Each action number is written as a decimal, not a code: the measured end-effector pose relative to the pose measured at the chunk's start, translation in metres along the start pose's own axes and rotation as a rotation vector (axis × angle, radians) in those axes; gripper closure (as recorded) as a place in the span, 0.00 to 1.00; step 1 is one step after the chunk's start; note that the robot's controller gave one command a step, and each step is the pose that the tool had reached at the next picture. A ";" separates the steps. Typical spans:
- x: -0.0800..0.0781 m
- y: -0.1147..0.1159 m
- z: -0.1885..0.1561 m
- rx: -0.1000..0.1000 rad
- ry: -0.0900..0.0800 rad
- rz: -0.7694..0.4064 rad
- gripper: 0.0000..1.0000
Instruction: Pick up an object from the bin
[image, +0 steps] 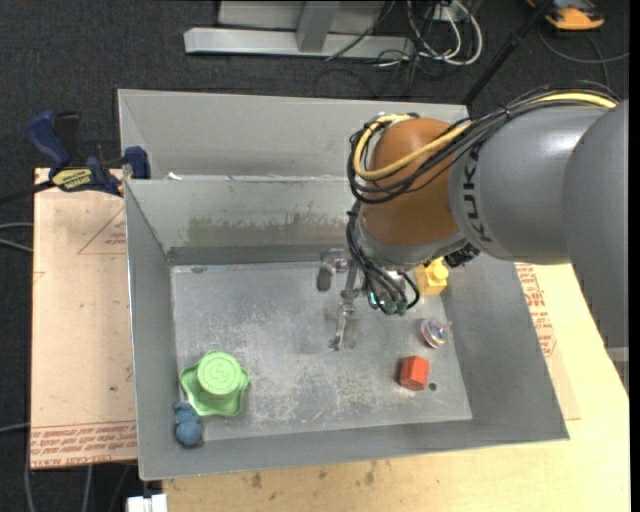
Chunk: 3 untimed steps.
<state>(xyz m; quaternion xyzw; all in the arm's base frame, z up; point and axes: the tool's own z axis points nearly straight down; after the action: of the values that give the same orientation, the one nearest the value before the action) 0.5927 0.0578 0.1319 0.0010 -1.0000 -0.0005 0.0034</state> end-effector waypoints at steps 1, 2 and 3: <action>0.073 0.063 0.023 -0.002 0.001 0.002 0.00; 0.086 0.148 0.022 -0.005 -0.008 0.028 0.00; 0.092 0.182 0.063 0.001 -0.008 0.279 0.00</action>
Offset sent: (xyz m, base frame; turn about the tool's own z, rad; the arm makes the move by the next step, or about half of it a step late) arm -0.0696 0.0572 -0.0196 0.0104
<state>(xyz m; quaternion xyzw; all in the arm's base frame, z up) 0.4998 0.2401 0.0695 -0.1381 -0.9904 0.0003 -0.0003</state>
